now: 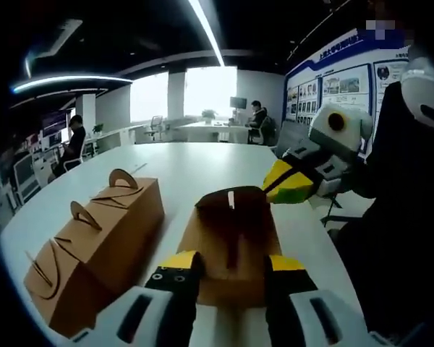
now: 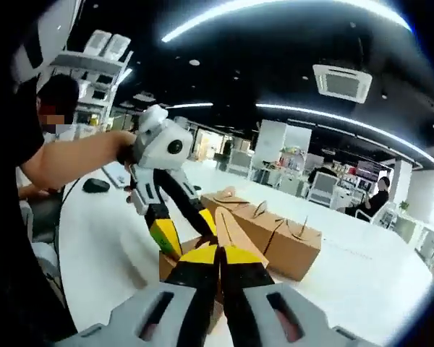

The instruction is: Pick up one paper box from the group, open the paper box, and remove the item inside

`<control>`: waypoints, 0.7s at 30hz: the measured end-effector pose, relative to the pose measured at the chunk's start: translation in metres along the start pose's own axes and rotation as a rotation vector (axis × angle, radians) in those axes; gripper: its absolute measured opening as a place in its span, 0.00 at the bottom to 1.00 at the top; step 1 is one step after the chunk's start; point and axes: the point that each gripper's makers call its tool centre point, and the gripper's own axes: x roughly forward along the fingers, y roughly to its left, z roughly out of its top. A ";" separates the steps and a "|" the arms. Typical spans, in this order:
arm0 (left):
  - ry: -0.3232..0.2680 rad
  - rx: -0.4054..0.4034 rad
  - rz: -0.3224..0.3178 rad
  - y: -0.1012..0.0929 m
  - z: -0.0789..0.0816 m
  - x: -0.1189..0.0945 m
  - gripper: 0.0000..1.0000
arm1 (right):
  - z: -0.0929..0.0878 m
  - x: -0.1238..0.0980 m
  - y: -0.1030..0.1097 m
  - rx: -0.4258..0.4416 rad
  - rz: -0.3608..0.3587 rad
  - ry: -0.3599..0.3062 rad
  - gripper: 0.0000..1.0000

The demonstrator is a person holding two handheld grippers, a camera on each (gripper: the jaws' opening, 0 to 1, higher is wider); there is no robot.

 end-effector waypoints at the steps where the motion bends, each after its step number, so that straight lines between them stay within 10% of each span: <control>1: 0.000 0.000 0.000 0.000 0.000 0.000 0.37 | 0.000 -0.001 -0.001 0.014 -0.004 -0.006 0.03; 21: -0.006 -0.007 0.010 0.001 0.000 0.000 0.37 | 0.004 -0.012 -0.016 0.309 -0.045 -0.124 0.03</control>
